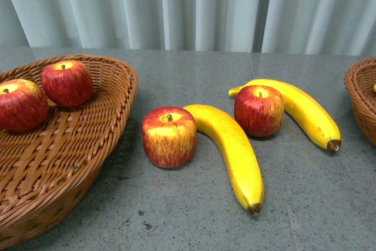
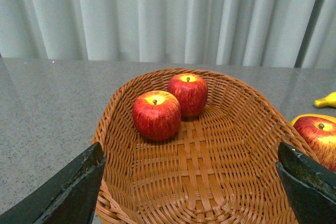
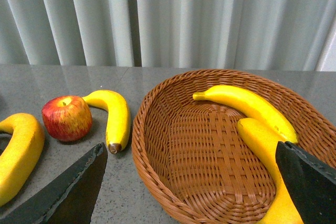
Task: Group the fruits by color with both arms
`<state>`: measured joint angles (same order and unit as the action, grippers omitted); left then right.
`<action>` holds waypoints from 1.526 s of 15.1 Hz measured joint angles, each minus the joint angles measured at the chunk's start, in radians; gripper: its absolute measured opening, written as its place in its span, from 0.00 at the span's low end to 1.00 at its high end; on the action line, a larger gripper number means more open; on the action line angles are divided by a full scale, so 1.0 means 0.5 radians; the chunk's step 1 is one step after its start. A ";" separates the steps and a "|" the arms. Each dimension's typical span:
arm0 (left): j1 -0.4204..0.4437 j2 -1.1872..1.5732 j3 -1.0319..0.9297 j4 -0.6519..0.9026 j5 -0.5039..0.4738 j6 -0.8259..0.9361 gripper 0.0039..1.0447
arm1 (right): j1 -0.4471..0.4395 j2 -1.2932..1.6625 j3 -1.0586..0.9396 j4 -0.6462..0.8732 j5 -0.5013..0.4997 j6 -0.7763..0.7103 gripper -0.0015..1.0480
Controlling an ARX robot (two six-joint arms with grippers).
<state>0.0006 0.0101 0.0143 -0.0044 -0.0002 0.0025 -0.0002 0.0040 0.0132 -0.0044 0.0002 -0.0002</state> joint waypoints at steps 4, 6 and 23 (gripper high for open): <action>0.000 0.000 0.000 0.000 0.000 0.000 0.94 | 0.000 0.000 0.000 0.000 0.000 0.000 0.94; 0.000 0.000 0.000 0.000 0.000 0.000 0.94 | 0.000 0.000 0.000 0.000 0.000 0.000 0.94; -0.002 2.336 1.495 0.333 0.591 0.571 0.94 | 0.000 0.001 0.000 -0.001 0.000 0.001 0.94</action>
<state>-0.0006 1.1782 0.7620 0.1623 0.2951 0.2882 -0.0002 0.0044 0.0132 -0.0048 0.0002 0.0002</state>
